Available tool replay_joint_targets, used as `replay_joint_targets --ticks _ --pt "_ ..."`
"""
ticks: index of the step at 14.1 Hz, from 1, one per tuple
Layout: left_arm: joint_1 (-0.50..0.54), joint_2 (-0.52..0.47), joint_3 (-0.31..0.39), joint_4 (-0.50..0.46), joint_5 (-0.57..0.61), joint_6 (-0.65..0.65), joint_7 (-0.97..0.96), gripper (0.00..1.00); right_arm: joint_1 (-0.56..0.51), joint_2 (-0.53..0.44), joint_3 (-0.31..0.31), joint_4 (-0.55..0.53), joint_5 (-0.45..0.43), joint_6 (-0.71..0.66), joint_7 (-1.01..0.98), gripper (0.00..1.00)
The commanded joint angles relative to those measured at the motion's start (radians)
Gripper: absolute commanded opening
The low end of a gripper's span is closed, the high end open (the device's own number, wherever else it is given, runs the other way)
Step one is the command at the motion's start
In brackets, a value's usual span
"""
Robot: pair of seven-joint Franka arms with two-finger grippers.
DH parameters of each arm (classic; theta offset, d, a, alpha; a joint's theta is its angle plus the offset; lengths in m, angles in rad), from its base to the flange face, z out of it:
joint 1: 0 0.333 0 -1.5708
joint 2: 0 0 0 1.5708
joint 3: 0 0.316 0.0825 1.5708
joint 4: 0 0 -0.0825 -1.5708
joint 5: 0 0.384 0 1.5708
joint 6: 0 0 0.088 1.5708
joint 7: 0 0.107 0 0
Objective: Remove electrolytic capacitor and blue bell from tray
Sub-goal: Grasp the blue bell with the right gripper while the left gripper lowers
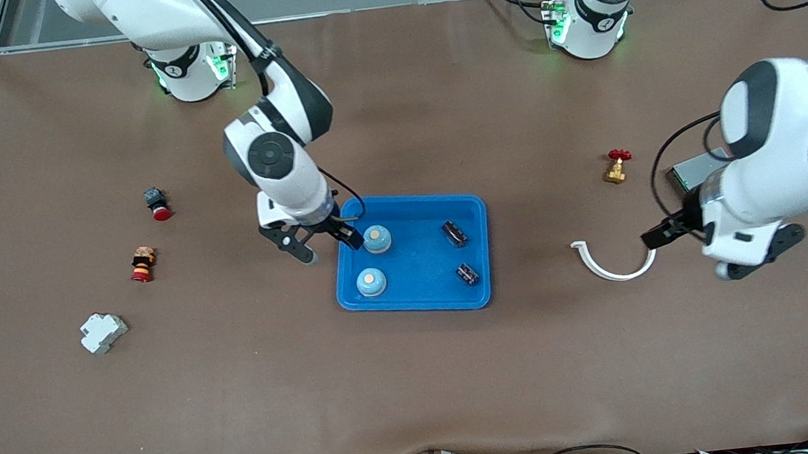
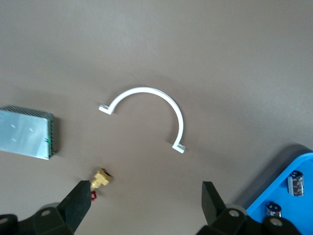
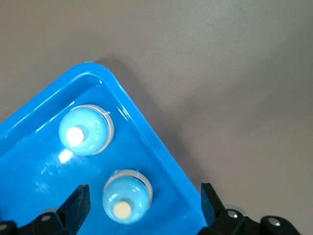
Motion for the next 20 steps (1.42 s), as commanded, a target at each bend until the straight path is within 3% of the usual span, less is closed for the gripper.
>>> replay_joint_targets --ticks 1,5,9,20 --pt "-0.025 0.046 0.001 0.022 0.026 0.044 -0.097 1.0 0.035 0.103 -0.014 0.114 -0.048 -0.011 0.09 1.0" --pt "-0.076 0.103 -0.002 0.08 0.026 0.075 -0.368 1.0 0.062 0.163 -0.014 0.165 -0.043 0.02 0.145 1.0" --pt "-0.131 0.106 -0.005 0.091 -0.013 0.08 -0.462 1.0 0.081 0.181 -0.014 0.165 -0.035 0.04 0.158 1.0" --pt "-0.372 0.261 -0.005 0.103 -0.03 0.333 -0.836 1.0 0.117 0.223 -0.014 0.165 -0.049 0.04 0.178 1.0"
